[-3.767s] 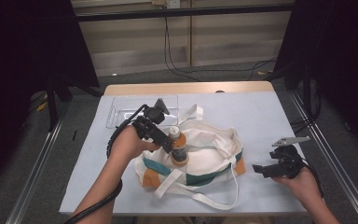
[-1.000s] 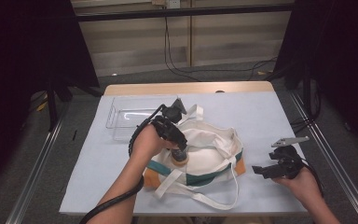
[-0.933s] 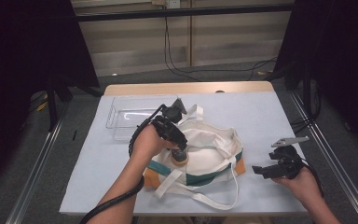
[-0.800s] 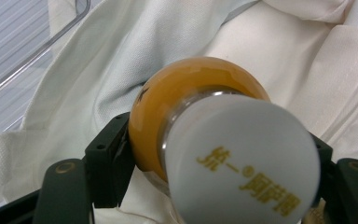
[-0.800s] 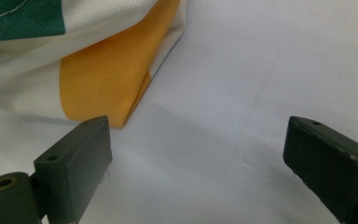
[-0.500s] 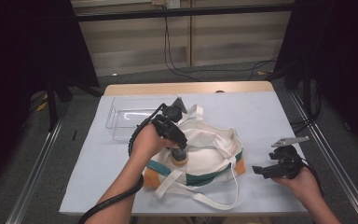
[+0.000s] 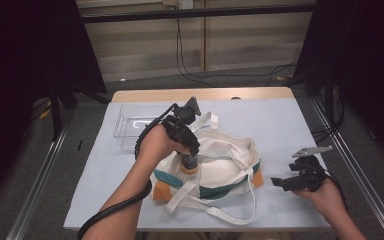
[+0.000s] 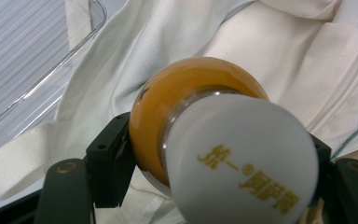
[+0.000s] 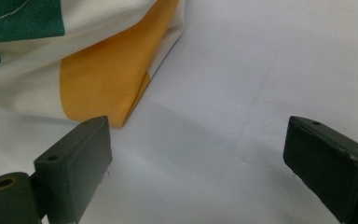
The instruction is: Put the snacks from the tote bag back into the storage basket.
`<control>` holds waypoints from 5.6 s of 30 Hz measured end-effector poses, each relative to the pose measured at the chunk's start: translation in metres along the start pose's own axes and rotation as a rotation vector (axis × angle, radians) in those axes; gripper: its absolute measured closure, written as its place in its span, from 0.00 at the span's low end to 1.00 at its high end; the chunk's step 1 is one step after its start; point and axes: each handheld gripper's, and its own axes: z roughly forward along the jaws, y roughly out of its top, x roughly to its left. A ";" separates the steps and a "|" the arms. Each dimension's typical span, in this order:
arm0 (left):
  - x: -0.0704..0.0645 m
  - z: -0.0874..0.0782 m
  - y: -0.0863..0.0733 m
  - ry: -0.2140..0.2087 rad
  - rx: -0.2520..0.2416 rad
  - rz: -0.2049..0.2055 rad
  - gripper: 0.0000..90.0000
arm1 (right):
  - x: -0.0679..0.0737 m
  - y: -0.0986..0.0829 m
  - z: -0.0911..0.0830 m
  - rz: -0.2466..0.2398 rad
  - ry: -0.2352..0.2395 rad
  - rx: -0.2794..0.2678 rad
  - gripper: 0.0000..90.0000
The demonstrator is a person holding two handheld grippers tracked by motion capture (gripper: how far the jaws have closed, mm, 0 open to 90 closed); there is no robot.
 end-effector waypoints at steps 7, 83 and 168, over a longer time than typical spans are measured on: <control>-0.001 -0.012 0.003 0.003 0.005 0.007 0.34 | 0.002 0.000 0.000 0.001 -0.003 0.002 0.08; 0.037 -0.078 0.031 -0.011 -0.027 -0.084 0.34 | 0.004 0.001 0.000 -0.004 0.014 0.013 0.06; 0.095 -0.056 0.078 0.042 -0.002 -0.171 0.34 | 0.005 0.001 -0.004 -0.022 0.020 -0.003 0.06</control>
